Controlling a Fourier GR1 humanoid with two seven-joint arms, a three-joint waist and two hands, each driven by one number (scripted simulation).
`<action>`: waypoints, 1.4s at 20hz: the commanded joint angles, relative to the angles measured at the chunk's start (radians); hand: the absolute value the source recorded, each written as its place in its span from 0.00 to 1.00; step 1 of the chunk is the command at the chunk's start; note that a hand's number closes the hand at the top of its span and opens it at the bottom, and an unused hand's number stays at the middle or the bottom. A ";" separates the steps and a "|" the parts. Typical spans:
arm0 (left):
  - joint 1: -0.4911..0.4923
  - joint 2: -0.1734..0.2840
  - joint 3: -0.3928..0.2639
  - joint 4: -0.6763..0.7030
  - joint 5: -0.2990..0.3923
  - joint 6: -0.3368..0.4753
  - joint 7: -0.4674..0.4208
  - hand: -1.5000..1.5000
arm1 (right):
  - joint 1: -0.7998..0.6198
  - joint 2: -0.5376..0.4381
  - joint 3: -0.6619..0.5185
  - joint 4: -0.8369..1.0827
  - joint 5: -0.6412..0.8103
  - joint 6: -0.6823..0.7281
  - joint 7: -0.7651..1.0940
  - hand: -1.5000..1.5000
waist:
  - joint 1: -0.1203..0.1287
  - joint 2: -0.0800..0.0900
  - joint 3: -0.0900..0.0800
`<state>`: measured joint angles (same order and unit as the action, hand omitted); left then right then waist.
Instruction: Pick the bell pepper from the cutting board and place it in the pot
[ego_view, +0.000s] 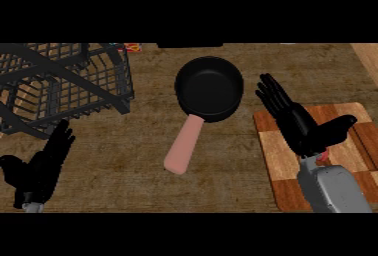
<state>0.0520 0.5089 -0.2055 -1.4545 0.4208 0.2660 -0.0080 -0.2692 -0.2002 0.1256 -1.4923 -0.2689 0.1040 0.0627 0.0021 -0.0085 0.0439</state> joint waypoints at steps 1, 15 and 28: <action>-0.037 0.008 -0.029 -0.030 -0.037 0.008 0.051 0.50 | 0.071 -0.023 0.004 0.006 0.064 -0.013 -0.058 1.00 | -0.012 0.008 -0.043; -0.104 -0.073 -0.185 0.019 -0.059 -0.117 0.082 0.50 | 0.286 -0.076 -0.062 -0.179 0.646 -0.722 -0.489 0.00 | -0.055 0.004 -0.043; -0.167 -0.092 -0.147 0.067 -0.093 -0.184 0.094 0.50 | 0.314 -0.117 -0.008 -0.491 0.882 -0.389 0.398 0.00 | -0.002 0.009 -0.045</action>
<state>-0.0915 0.4123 -0.3725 -1.3969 0.3328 0.1066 0.0810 0.1050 -0.3116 0.1476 -1.9718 0.6197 -0.3858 0.2933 -0.0107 -0.0020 -0.0023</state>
